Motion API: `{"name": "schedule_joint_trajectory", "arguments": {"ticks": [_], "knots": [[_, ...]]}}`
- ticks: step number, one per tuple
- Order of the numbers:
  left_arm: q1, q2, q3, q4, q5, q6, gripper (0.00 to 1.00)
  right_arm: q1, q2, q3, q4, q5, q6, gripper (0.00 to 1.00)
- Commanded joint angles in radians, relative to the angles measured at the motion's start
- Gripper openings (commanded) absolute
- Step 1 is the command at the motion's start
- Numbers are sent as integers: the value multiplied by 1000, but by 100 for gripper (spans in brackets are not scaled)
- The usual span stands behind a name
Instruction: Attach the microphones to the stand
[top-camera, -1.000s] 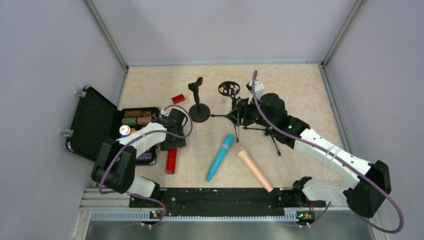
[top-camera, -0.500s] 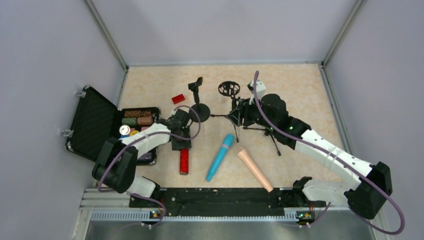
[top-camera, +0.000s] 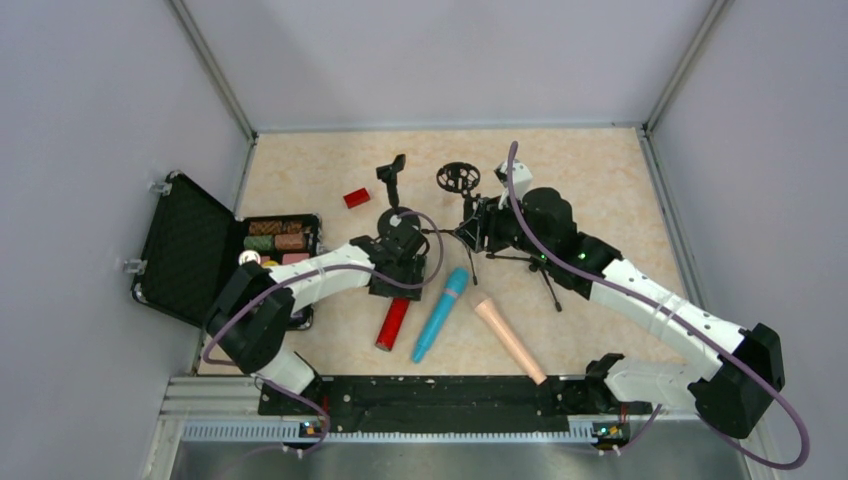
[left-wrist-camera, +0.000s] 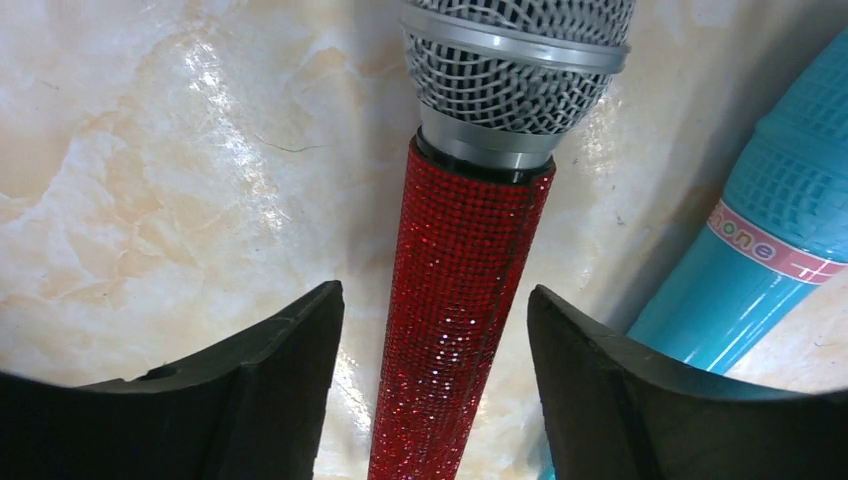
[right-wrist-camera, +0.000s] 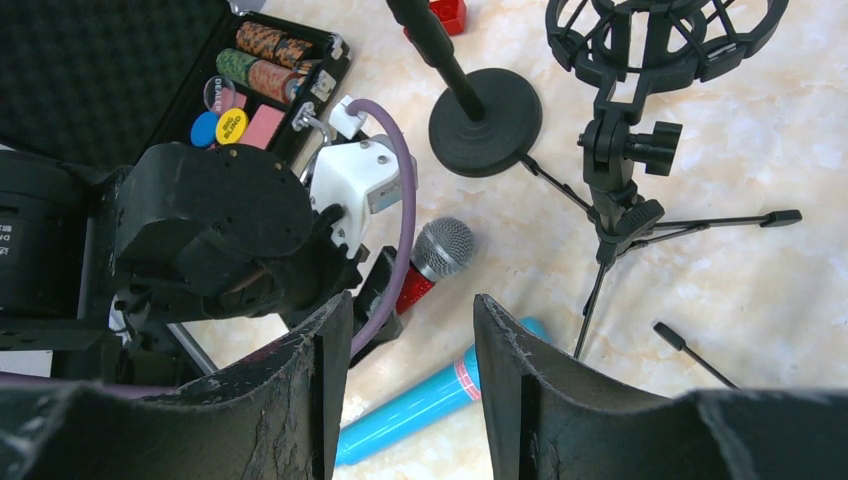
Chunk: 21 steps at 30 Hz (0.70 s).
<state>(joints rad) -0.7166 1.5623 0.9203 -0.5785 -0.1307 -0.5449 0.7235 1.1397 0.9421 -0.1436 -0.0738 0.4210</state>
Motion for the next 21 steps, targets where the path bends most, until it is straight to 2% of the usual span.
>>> {"name": "schedule_joint_trajectory", "arguments": {"ticks": [1, 9, 16, 17, 18, 21], "knots": [[-9, -51, -1, 44, -20, 8, 74, -5, -18, -5, 36, 6, 3, 48], [-12, -190, -117, 75, 30, 11, 78, -5, -3, -7, 47, -19, 8, 47], [-25, -339, -214, 25, 32, -4, 83, -6, 2, -19, 62, -33, 19, 47], [-28, -355, -224, 26, 42, -7, 88, -6, 3, -18, 64, -34, 19, 47], [-32, -372, -233, 28, 52, -9, 97, -6, 5, -17, 64, -36, 20, 47], [-50, -408, -258, 42, 72, -23, 99, -5, 11, -21, 69, -41, 20, 48]]}}
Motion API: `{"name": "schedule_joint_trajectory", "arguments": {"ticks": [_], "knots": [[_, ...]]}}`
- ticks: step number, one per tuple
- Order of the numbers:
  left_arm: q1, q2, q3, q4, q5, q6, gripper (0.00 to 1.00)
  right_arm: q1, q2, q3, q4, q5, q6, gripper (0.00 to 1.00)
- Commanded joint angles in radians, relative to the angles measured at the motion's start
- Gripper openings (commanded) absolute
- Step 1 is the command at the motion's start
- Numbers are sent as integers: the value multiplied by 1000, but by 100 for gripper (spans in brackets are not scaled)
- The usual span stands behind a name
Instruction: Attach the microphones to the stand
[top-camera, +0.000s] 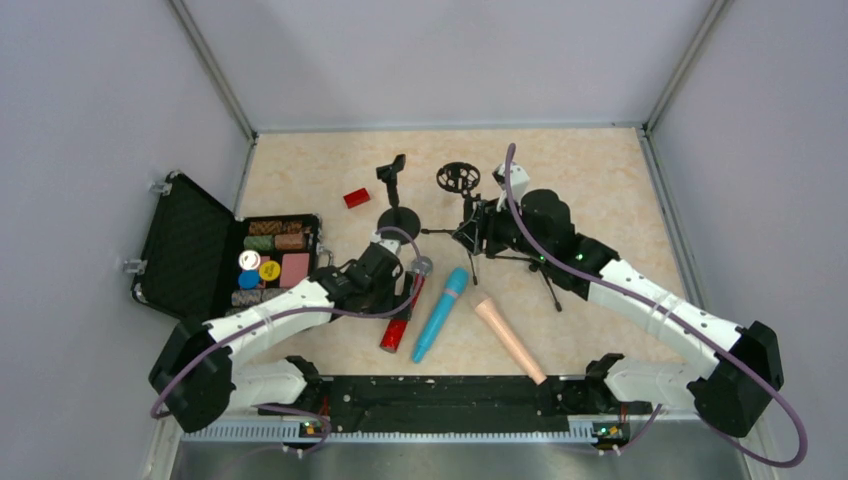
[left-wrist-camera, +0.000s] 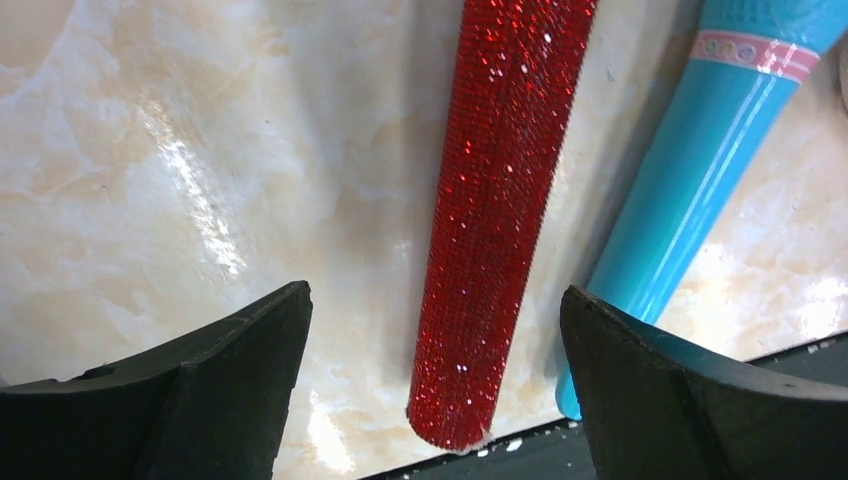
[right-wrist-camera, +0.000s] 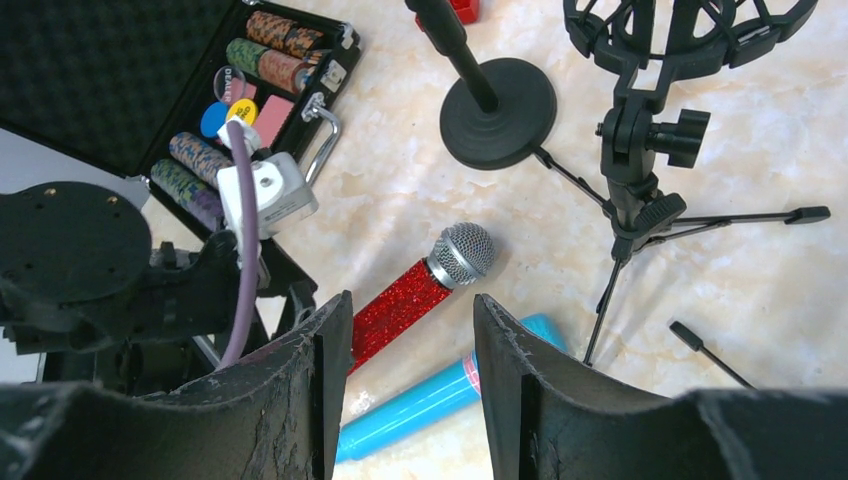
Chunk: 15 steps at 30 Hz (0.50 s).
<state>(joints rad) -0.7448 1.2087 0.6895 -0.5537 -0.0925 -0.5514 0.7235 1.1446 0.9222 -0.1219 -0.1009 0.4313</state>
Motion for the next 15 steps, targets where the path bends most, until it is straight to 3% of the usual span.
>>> {"name": "schedule_joint_trajectory", "arguments": {"ticks": [1, 9, 15], "knots": [[-28, -64, -36, 24, 40, -22, 99, -5, 8, -2, 48, -14, 12, 48], [-82, -73, -85, 30, 16, -73, 94, -5, 20, -3, 53, -23, 16, 47], [-152, -39, -65, -8, -106, -119, 86, -6, 21, -4, 54, -21, 17, 47]]}}
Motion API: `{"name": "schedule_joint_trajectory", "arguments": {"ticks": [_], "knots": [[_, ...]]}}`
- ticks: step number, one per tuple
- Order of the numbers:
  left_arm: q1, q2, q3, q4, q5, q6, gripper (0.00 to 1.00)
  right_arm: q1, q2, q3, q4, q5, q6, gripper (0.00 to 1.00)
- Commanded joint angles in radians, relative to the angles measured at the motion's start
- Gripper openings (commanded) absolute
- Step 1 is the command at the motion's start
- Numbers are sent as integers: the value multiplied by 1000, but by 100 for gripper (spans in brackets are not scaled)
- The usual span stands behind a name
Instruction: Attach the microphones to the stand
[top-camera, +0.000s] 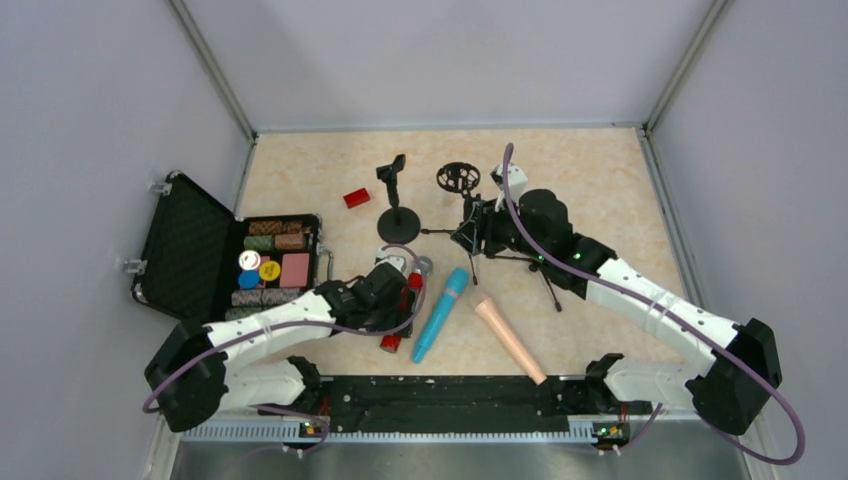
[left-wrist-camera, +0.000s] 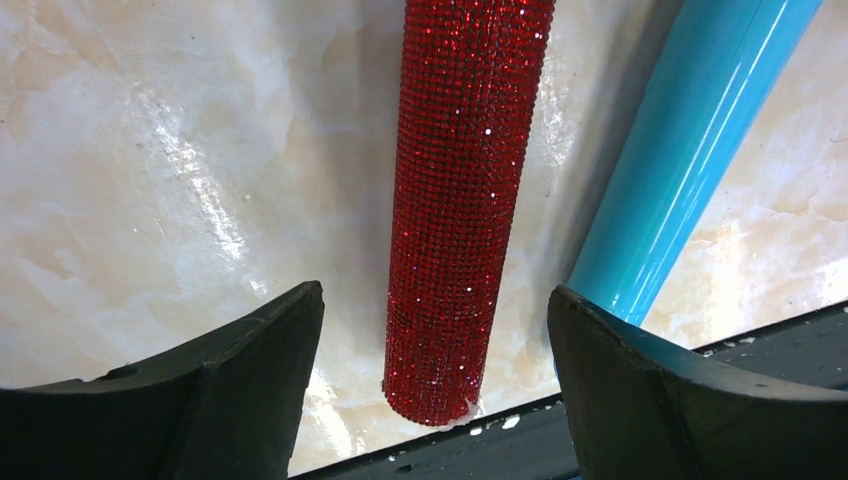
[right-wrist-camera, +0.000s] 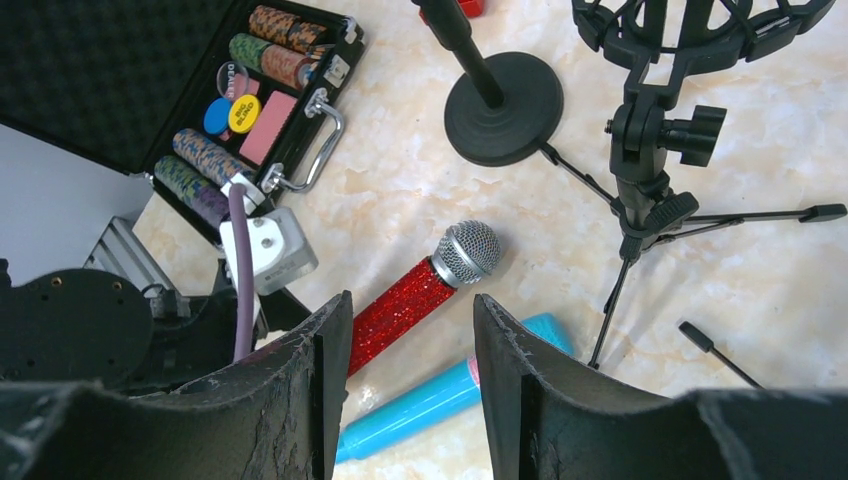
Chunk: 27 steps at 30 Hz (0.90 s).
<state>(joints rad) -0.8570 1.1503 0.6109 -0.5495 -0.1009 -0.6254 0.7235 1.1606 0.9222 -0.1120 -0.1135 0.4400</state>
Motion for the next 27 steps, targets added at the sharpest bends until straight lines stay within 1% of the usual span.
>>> {"name": "schedule_joint_trajectory", "arguments": {"ticks": [1, 7, 12, 14, 15, 19, 22, 23, 27], "knots": [[-52, 31, 20, -19, -119, -48, 85, -6, 6, -5, 46, -8, 9, 47], [-122, 144, 78, -66, -232, -72, 79, -6, 8, -5, 46, -8, 7, 47], [-148, 239, 113, -71, -253, -69, 65, -6, 7, -2, 45, -10, 6, 47], [-152, 260, 115, -66, -253, -76, 63, -6, 9, -2, 45, -8, 4, 47], [-151, 264, 115, -60, -245, -80, 59, -6, 10, 0, 43, -7, 2, 47], [-152, 255, 106, -18, -212, -79, 32, -5, 13, 4, 48, -8, 2, 47], [-152, 248, 109, 0, -209, -86, 2, -6, 21, 6, 51, -17, 2, 47], [-151, 250, 113, 0, -212, -90, 0, -6, 25, 9, 50, -19, 0, 47], [-151, 248, 128, 3, -223, -101, 0, -6, 30, 18, 50, -21, -2, 47]]}}
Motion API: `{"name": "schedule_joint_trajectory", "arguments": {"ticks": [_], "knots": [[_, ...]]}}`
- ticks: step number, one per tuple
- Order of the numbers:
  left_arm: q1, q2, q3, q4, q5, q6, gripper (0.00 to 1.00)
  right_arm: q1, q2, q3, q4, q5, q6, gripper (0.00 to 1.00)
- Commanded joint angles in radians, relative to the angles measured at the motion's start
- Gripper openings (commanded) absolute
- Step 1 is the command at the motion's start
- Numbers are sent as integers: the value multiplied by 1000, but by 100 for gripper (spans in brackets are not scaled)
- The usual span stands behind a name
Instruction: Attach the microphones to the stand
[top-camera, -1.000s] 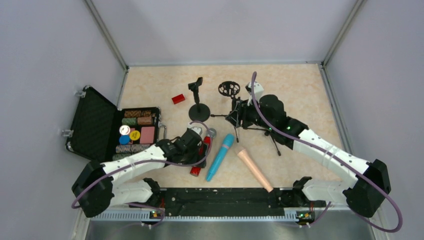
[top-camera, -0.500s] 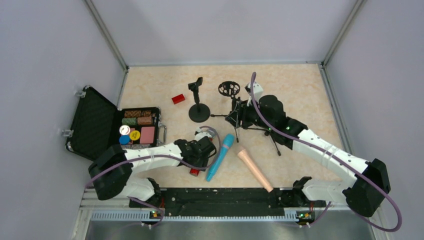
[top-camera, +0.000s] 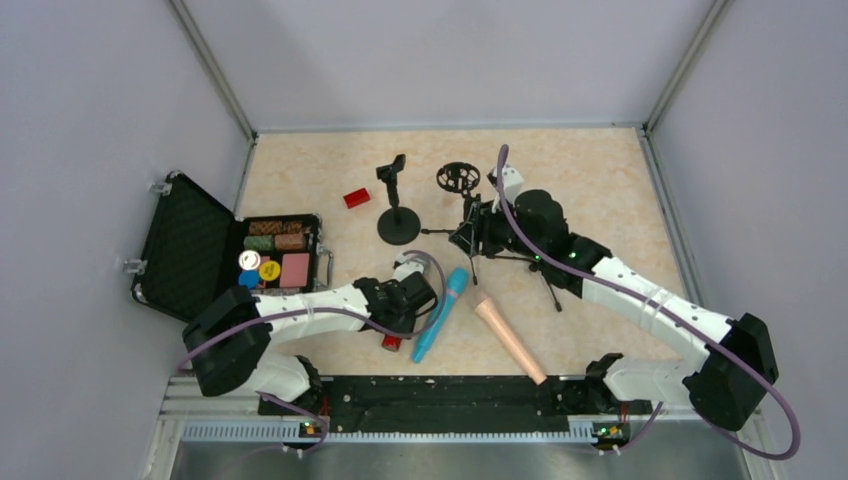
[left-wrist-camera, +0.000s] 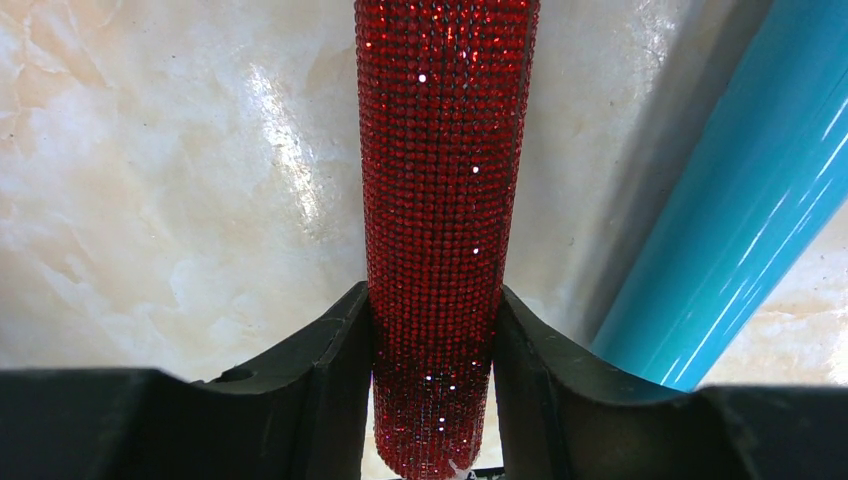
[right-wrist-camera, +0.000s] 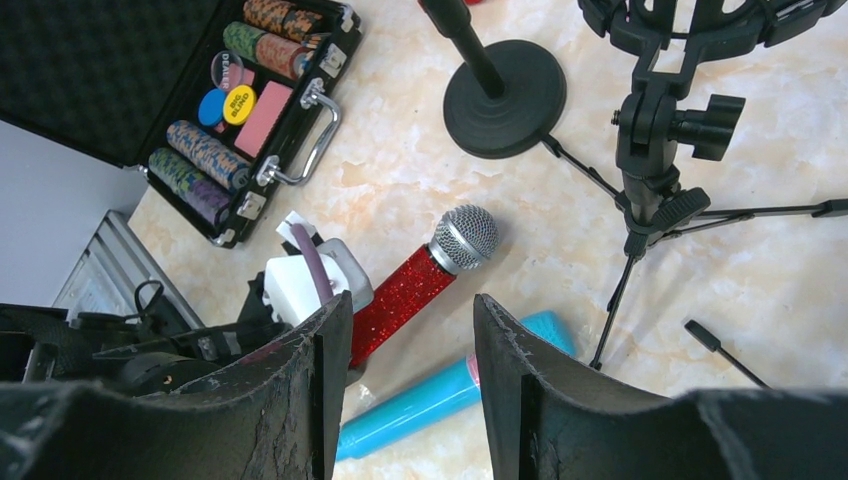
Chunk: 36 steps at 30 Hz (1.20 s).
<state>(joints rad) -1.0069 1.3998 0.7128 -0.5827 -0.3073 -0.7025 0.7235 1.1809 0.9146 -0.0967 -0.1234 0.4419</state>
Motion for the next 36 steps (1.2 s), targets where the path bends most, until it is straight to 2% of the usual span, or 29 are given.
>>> {"name": "schedule_joint_trajectory", "arguments": {"ticks": [1, 11, 19, 25, 31, 34, 36], "knots": [[0, -8, 27, 45, -15, -25, 0, -6, 10, 26, 35, -10, -6, 47], [54, -141, -17, 234, 149, 23, 0, -6, 10, 25, 27, -7, -10, 47], [161, -302, -53, 317, 300, 25, 0, -6, -5, 24, 30, -17, -7, 48], [178, -423, -47, 386, 427, 63, 0, -7, 0, 14, 35, -34, -6, 52], [179, -521, -47, 472, 493, 71, 0, -11, -5, 4, 62, -92, 15, 77], [178, -563, -67, 538, 503, 67, 0, -23, -32, -24, 110, -161, 37, 87], [179, -586, -86, 599, 512, 59, 0, -42, -62, -57, 167, -221, 67, 90]]}}
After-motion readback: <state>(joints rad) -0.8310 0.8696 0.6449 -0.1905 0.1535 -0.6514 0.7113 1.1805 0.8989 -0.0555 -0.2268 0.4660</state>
